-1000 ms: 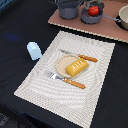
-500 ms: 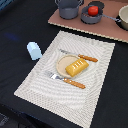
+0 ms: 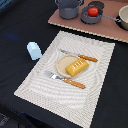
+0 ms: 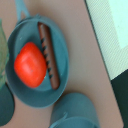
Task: Interact with the objects in diverse but meaningful ways.
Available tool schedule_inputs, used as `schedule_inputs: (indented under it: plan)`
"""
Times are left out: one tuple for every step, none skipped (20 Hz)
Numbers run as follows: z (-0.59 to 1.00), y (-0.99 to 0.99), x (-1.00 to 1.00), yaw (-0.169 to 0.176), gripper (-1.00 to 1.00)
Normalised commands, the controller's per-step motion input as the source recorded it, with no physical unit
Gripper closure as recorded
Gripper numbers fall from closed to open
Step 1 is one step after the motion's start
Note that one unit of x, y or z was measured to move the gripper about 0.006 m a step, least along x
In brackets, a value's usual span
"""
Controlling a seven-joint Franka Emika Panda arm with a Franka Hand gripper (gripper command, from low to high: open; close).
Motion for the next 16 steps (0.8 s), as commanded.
schedule_inputs:
  plan:
    - [-0.09,-0.81,-0.39,0.0,-1.0]
    - [0.0,-0.87,-0.14,0.0,-1.0]
    - [0.0,-0.89,0.0,0.0,-1.0]
    - [0.04,-0.93,0.07,0.0,-1.0]
    - [0.06,-0.95,0.15,0.0,-1.0]
    - [0.08,-0.93,0.17,0.0,-1.0]
    - [0.1,-0.91,0.2,0.001,-1.0]
    - [0.12,-0.92,0.26,0.007,-1.0]
    - [0.12,-0.92,0.32,0.012,-1.0]
    - [0.13,-0.92,0.35,0.013,-1.0]
    - [0.13,-0.91,0.33,0.011,-1.0]
    - [0.13,-0.91,0.31,0.01,-1.0]
    - [0.12,-0.92,0.29,0.006,-1.0]
    - [0.1,-0.92,0.27,0.005,-1.0]
    - [0.09,-0.91,0.26,0.009,-1.0]
    - [0.07,-0.92,0.25,0.013,-1.0]
